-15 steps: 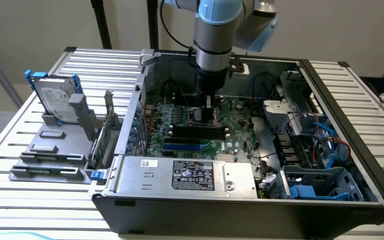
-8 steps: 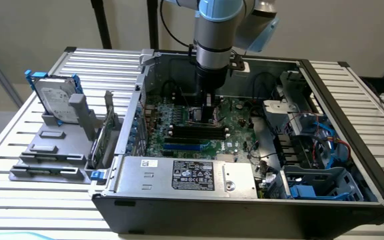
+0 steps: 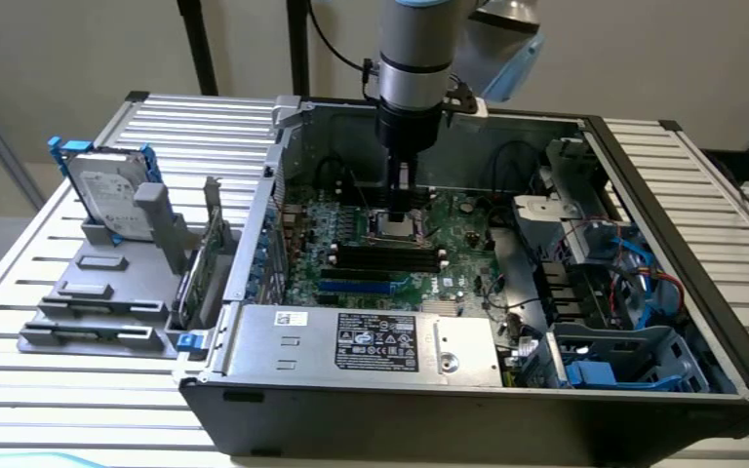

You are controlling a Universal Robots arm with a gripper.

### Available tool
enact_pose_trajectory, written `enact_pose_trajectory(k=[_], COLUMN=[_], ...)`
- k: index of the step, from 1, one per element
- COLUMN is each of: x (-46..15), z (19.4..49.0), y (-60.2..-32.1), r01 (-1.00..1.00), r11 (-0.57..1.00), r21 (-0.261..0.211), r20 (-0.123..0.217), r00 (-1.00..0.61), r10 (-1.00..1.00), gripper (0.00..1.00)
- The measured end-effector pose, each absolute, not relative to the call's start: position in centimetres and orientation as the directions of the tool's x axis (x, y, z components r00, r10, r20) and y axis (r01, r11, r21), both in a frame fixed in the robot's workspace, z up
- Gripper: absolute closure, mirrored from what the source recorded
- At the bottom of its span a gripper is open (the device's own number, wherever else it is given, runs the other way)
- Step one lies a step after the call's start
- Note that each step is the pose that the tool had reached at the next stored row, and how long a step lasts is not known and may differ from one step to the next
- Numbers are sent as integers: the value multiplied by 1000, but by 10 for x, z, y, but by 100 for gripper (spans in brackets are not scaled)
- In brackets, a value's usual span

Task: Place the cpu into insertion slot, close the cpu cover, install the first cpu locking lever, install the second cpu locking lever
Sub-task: 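Place the cpu into insertion slot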

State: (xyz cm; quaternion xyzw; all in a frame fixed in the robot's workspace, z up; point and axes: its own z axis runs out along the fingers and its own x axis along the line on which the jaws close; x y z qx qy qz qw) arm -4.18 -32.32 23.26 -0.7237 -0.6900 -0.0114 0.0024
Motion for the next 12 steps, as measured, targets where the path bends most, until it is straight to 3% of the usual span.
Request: enact_pose_trajectory(k=[3,6,10,12], x=[-54,-67,-83,-87], z=[236,237,237,237], y=[-323,-324,-326,-327], r01=[999,999,999,999], r11=[-48,-48,-48,-48], r21=[12,12,12,12], r20=[20,20,20,20], r00=[48,48,48,47], r10=[999,999,999,999], gripper=[64,70,88,89])
